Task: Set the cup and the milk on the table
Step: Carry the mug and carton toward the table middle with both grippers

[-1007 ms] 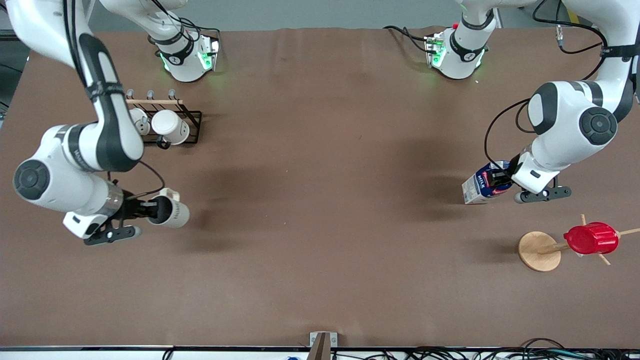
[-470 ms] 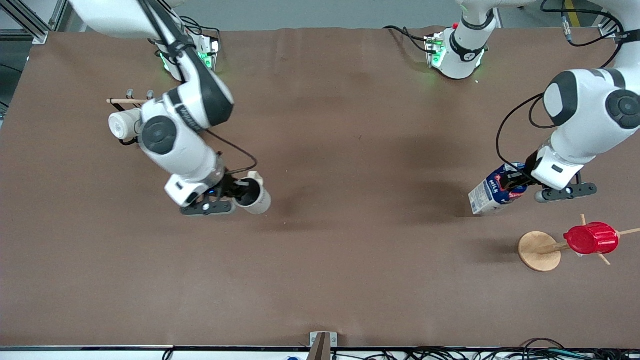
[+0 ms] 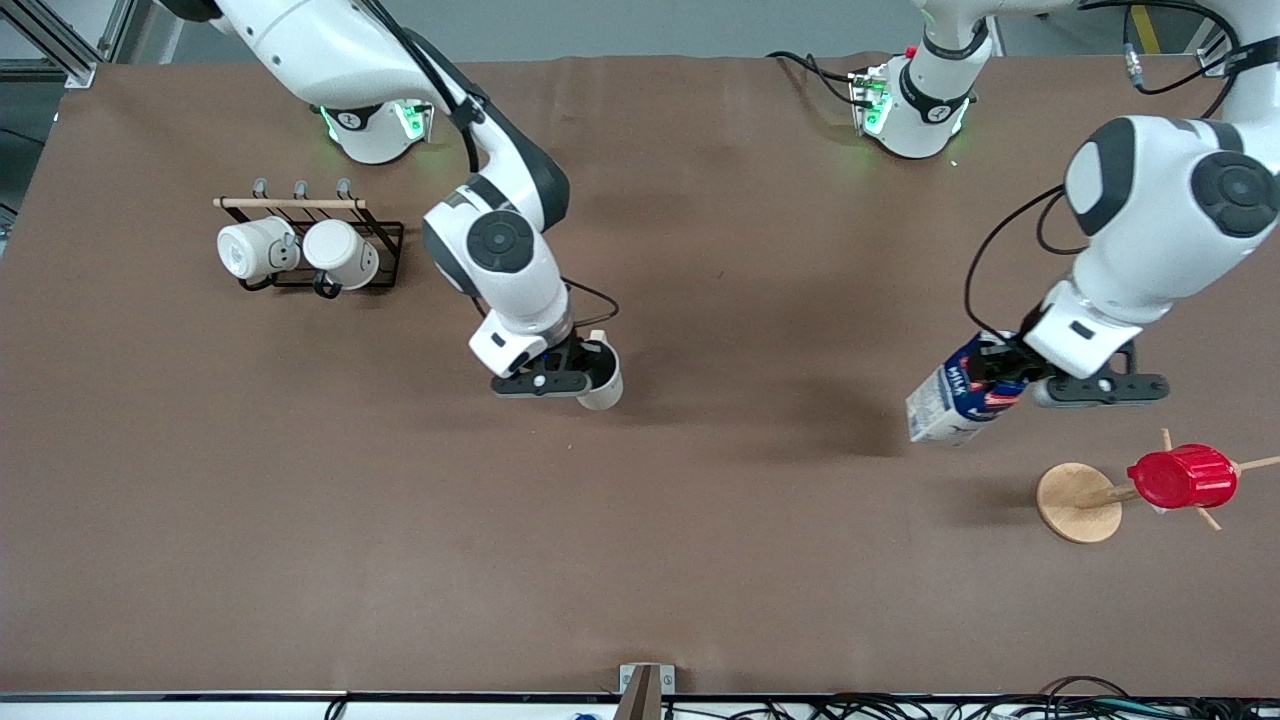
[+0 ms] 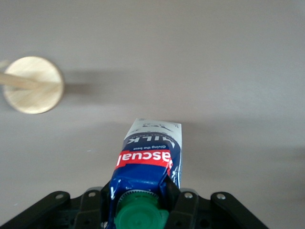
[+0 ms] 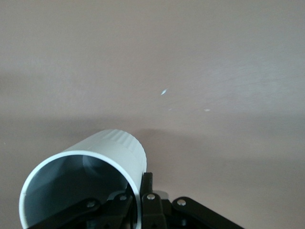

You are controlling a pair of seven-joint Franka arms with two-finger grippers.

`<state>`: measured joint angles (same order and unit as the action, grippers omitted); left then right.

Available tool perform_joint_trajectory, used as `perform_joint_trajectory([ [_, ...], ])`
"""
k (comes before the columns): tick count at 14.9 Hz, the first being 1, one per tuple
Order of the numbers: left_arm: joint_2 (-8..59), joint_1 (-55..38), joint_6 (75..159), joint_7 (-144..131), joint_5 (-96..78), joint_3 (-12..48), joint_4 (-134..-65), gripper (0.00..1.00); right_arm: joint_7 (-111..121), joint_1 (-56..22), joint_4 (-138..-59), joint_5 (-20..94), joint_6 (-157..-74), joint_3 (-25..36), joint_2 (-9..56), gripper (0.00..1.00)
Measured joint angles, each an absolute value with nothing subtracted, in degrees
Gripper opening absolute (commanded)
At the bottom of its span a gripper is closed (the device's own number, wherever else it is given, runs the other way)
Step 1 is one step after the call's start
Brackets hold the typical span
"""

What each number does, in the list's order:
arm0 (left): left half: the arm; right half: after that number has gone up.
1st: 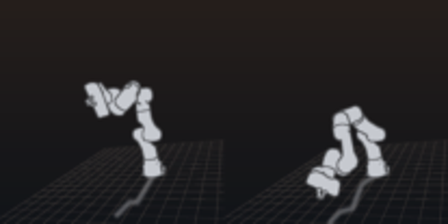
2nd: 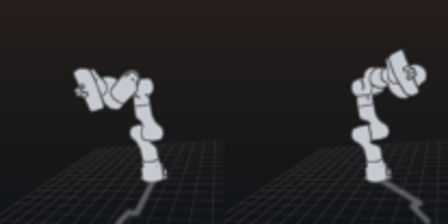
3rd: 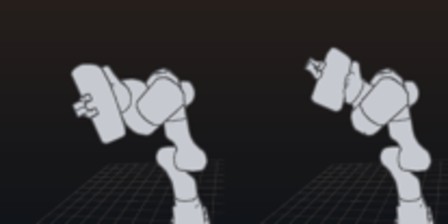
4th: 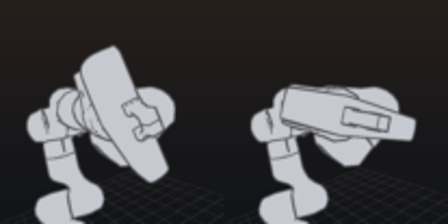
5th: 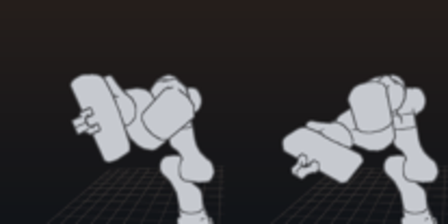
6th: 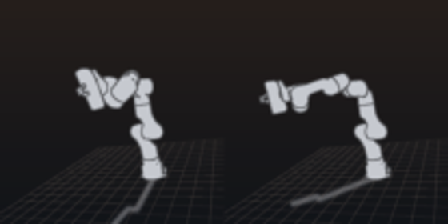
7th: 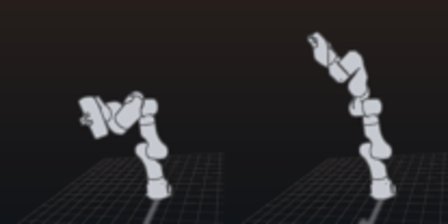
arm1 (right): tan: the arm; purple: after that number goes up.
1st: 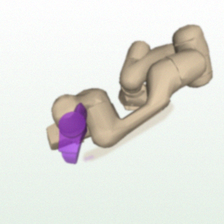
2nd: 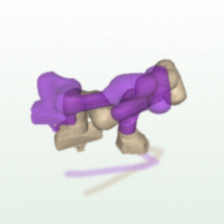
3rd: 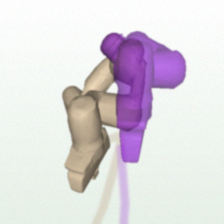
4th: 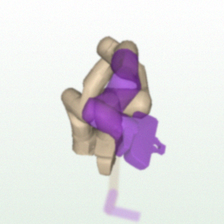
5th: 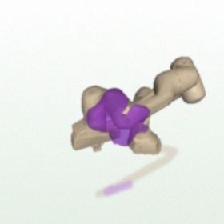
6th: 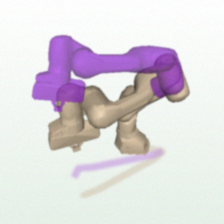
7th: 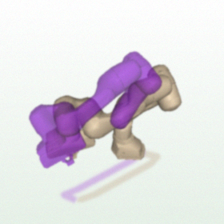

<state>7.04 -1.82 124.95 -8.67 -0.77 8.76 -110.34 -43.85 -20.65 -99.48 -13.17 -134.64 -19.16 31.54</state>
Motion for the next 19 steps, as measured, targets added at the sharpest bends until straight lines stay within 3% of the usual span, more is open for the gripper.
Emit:
perform_joint_trajectory([
  [4,9.5,-6.9,121.9,-11.6,-0.8,9.6,-107.8,0.17,-45.2,-21.3,-99.5,-16.8,-136.1,-20.7,35.0,0.02],
  [8,15.0,-13.8,114.1,-18.1,-0.8,9.7,-100.2,0.17,-46.1,-22.3,-99.3,-17.2,-136.7,-21.7,36.5,0.02],
  [12,20.4,-21.1,112.2,-24.3,0.3,9.7,-95.1,0.17,-46.2,-23.0,-99.3,-17.2,-136.7,-21.8,36.7,0.06],
  [13,21.6,-22.9,112.2,-26.2,1.0,9.7,-94.5,0.17,-46.3,-23.2,-99.3,-17.2,-136.7,-21.8,36.8,0.26],
  [14,22.9,-24.6,112.2,-28.1,1.3,9.7,-93.6,0.17,-46.3,-23.4,-99.3,-17.2,-136.7,-21.8,36.8,0.75],
  [15,24.2,-26.0,112.2,-30.0,1.4,9.7,-92.4,0.18,-46.4,-23.4,-99.2,-17.2,-136.7,-21.8,36.8,1.00],
  [19,27.7,-28.5,112.2,-33.9,1.6,9.7,-88.8,0.18,-46.6,-23.0,-98.6,-17.2,-136.6,-21.7,36.8,1.00],
])
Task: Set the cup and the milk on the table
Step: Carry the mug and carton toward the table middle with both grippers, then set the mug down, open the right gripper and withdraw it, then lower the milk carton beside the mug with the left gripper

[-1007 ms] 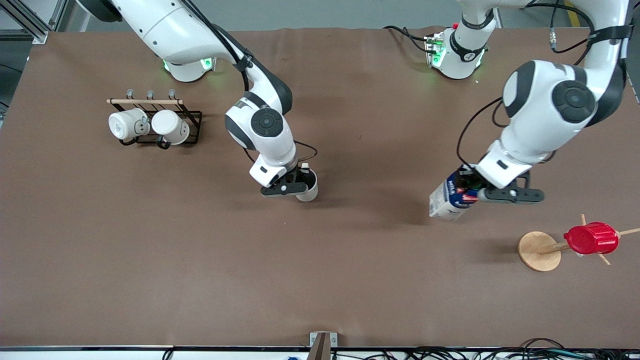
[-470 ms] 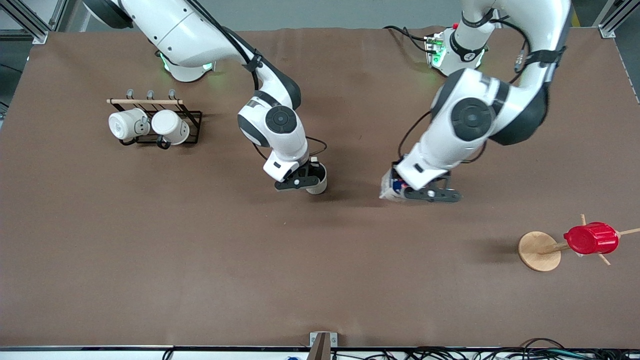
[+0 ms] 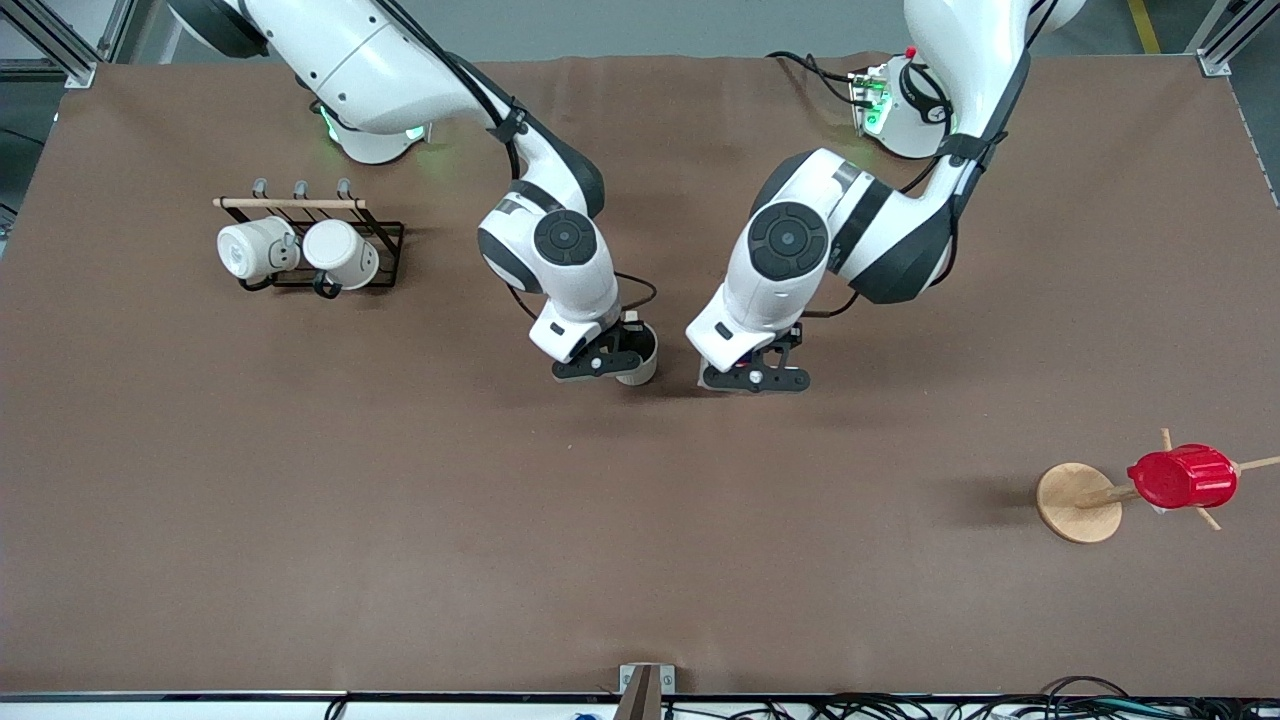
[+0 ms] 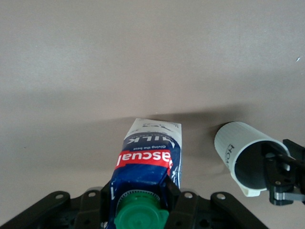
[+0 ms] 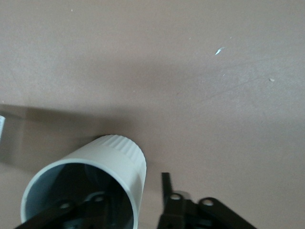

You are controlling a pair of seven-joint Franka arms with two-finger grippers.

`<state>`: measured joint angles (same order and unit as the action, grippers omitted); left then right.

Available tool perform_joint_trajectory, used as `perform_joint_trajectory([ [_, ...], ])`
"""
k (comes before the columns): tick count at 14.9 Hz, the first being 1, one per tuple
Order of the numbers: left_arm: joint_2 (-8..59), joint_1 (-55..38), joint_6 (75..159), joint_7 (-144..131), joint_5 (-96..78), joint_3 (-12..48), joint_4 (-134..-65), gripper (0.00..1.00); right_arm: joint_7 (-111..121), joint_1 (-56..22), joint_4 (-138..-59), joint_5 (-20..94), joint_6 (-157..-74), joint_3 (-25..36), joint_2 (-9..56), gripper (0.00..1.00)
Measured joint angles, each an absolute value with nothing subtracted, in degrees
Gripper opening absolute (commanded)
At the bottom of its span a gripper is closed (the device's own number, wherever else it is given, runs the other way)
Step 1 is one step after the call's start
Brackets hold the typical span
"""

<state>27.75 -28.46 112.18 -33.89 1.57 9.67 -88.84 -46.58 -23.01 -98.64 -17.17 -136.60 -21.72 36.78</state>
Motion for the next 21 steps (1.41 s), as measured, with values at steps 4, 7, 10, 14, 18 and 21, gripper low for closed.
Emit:
perform_joint_trajectory([
  [4,29.5,-29.6,112.1,-35.8,1.6,9.7,-87.6,0.19,-46.4,-21.4,-97.7,-17.2,-135.8,-22.6,36.0,1.00],
  [7,31.3,-31.0,112.1,-37.0,1.6,9.7,-85.5,0.19,-45.4,-18.9,-96.4,-17.1,-128.9,-23.5,31.4,1.00],
  [10,32.5,-31.5,112.1,-37.2,1.6,9.6,-84.3,0.19,-42.3,-14.4,-95.9,-16.4,-121.7,-23.4,23.0,1.00],
  [14,33.8,-32.5,112.1,-37.9,1.6,9.4,-83.4,0.18,-31.1,-11.1,-95.7,-13.9,-111.6,-14.8,12.4,1.00],
  [18,35.3,-33.3,112.1,-39.0,1.7,9.3,-82.1,0.19,-24.4,-10.8,-95.1,-8.7,-102.8,-3.9,4.1,1.00],
  [21,35.5,-33.5,111.9,-39.4,3.6,9.2,-81.6,0.46,-17.2,-10.7,-91.2,-5.7,-94.9,3.6,1.4,1.00],
])
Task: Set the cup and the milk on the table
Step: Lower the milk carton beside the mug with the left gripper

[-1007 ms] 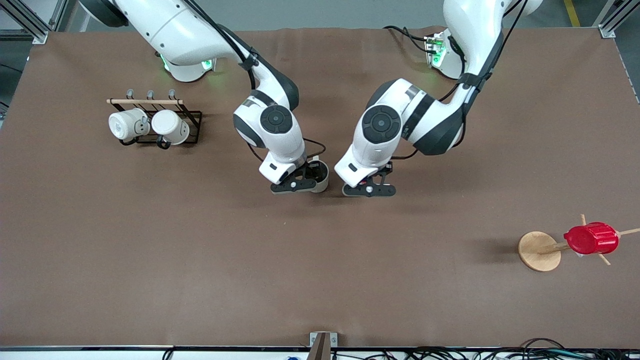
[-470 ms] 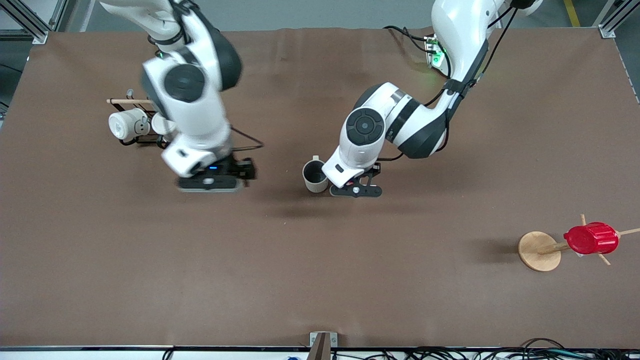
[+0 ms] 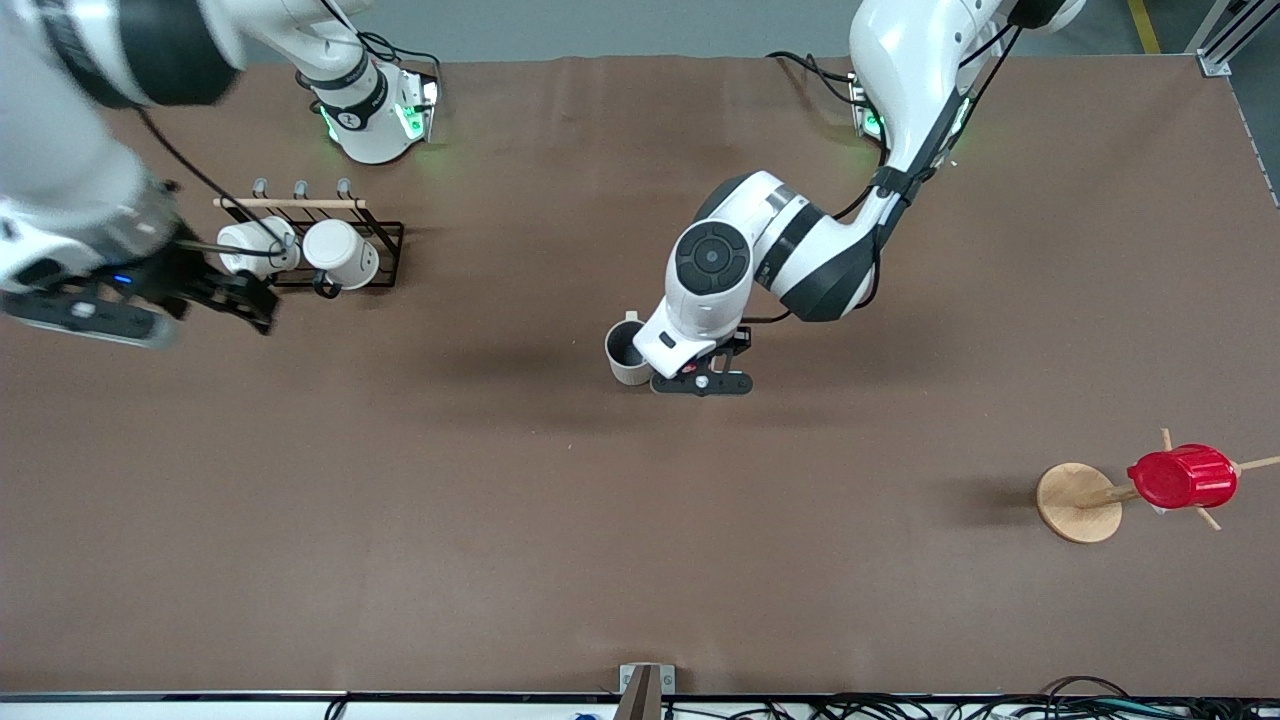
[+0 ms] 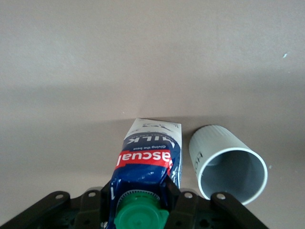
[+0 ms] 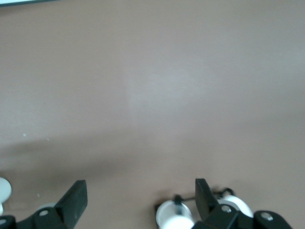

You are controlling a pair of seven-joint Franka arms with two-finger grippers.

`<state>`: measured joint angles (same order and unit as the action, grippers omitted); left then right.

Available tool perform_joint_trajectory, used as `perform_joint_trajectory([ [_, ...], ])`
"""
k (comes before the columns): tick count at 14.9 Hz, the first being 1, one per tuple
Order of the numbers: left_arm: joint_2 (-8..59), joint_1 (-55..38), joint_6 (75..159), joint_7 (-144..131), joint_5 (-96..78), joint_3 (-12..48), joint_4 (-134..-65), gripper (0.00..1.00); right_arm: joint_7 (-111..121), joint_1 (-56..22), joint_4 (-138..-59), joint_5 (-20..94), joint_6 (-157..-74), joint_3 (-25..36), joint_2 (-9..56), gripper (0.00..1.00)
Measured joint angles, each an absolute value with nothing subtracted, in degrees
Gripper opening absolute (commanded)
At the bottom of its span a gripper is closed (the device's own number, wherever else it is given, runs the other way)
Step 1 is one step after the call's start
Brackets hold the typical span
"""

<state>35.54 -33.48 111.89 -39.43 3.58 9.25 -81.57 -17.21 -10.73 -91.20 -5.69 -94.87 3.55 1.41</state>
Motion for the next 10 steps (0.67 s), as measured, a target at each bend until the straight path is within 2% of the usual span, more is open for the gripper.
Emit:
perform_joint_trajectory([
  [2,35.6,-33.5,111.9,-39.4,4.2,9.2,-81.4,0.89,-10.8,-10.5,-87.5,-4.9,-89.4,7.0,1.3,1.00],
  [3,35.6,-33.5,111.9,-39.4,4.3,9.2,-81.3,1.00,-9.3,-9.9,-86.2,-4.1,-87.4,7.8,1.3,1.00],
  [7,35.3,-33.5,111.9,-39.4,5.9,9.2,-80.0,1.00,-7.2,-5.9,-84.9,-0.2,-86.3,8.1,1.4,1.00],
  [10,31.3,-33.1,109.3,-39.4,5.9,9.3,-79.0,1.00,-6.7,-5.7,-84.9,-0.1,-86.2,7.9,1.6,1.00],
])
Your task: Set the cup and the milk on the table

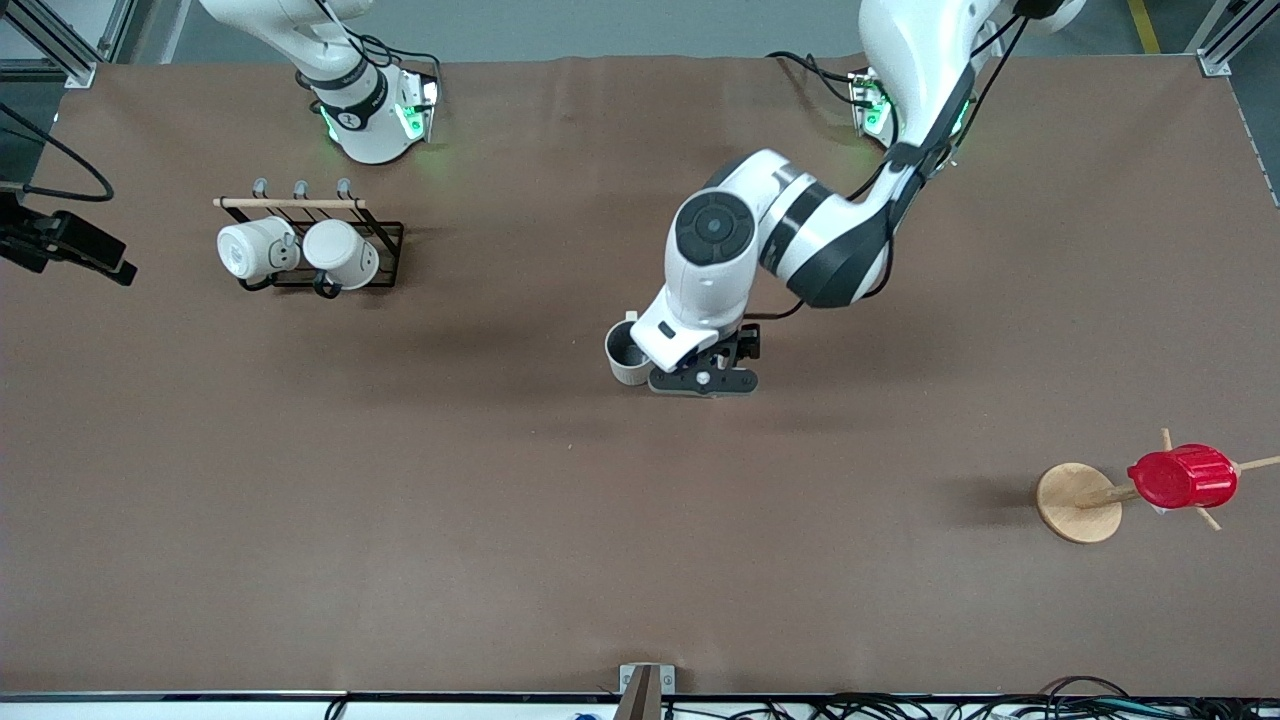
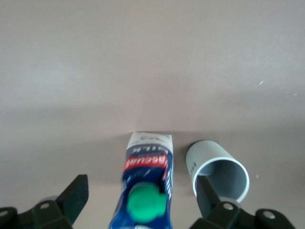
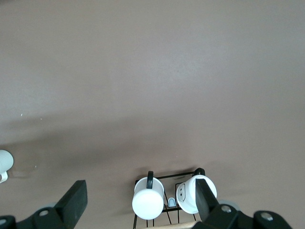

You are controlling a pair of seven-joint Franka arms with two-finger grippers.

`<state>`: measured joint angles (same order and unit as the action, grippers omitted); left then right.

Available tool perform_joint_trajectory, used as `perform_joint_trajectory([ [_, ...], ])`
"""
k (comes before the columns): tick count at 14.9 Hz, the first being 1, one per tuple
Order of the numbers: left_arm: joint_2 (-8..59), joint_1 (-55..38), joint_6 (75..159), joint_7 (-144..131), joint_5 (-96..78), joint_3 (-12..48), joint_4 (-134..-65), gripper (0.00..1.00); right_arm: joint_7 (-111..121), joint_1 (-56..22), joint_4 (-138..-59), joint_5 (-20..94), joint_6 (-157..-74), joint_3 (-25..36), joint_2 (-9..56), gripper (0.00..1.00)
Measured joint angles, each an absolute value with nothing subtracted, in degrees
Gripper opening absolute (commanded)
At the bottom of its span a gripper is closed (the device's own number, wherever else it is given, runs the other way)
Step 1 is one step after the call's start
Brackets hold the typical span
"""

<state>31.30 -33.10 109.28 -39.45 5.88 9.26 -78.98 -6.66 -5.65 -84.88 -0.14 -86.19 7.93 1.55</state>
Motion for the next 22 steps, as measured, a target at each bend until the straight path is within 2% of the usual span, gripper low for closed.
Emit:
perform_joint_trajectory([
  [3,25.2,-30.6,103.1,-39.1,5.9,9.2,-79.6,1.00,-5.5,-5.7,-84.9,-0.1,-86.1,7.8,1.7,1.00],
  [8,17.8,-20.3,102.5,-30.7,3.3,9.3,-85.4,1.00,-5.2,-5.7,-84.8,-0.1,-86.1,7.8,1.8,1.00],
  [13,11.8,-9.8,102.4,-19.3,-2.5,9.3,-87.6,1.00,-5.1,-5.8,-84.8,-0.1,-86.1,7.6,1.8,1.00],
  [19,5.3,-4.2,100.6,-15.2,-2.6,9.3,-88.3,1.00,-2.7,-5.8,-84.7,-0.1,-85.9,7.5,1.8,1.00],
  [22,2.1,-3.0,99.8,-11.2,-2.6,8.6,-91.6,1.00,-2.5,-5.8,-84.6,-0.1,-85.9,7.5,1.8,1.00],
])
